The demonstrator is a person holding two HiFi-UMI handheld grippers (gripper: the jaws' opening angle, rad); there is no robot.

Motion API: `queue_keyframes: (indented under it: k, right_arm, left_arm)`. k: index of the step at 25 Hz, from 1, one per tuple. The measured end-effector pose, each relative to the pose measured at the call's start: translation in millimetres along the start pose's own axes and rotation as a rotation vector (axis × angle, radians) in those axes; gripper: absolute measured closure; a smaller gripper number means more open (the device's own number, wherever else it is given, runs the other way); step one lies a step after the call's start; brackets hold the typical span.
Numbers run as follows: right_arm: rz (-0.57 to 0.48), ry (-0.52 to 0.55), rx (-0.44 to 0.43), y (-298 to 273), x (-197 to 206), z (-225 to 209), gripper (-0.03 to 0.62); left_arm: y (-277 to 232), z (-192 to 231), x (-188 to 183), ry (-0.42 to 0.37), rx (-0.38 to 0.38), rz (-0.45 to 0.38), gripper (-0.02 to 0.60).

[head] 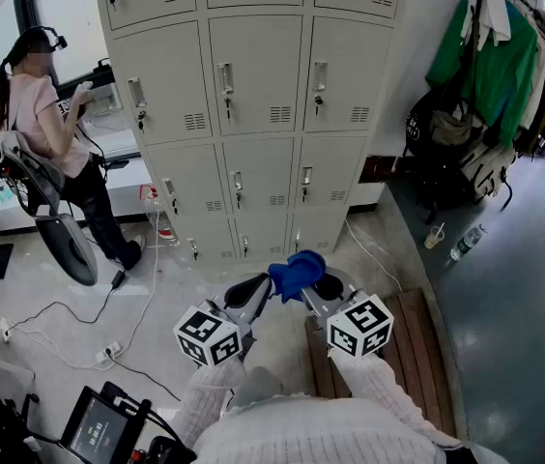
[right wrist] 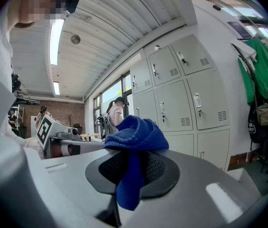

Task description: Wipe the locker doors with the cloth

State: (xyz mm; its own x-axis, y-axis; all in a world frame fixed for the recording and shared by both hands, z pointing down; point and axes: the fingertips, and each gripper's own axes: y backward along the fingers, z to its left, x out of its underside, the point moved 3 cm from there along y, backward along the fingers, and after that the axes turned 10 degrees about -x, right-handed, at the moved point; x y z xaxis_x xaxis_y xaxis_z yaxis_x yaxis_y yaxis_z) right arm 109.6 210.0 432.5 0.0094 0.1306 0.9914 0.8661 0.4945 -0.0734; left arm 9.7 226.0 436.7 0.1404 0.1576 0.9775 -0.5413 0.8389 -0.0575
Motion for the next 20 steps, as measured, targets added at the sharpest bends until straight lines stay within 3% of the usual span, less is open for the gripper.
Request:
queue_keyframes:
  k: [9,20]
  right_arm:
    - [0.017,-0.031,0.036,-37,15,-60,0.542]
    - [-0.044,-0.001,0.065,-155,-32,-153,0.542]
  left_arm:
    - [-57,35,5,0.006,0.055,0.029,0.575]
    - [-156,148,-45,-0.046,0.12,0.021,0.575]
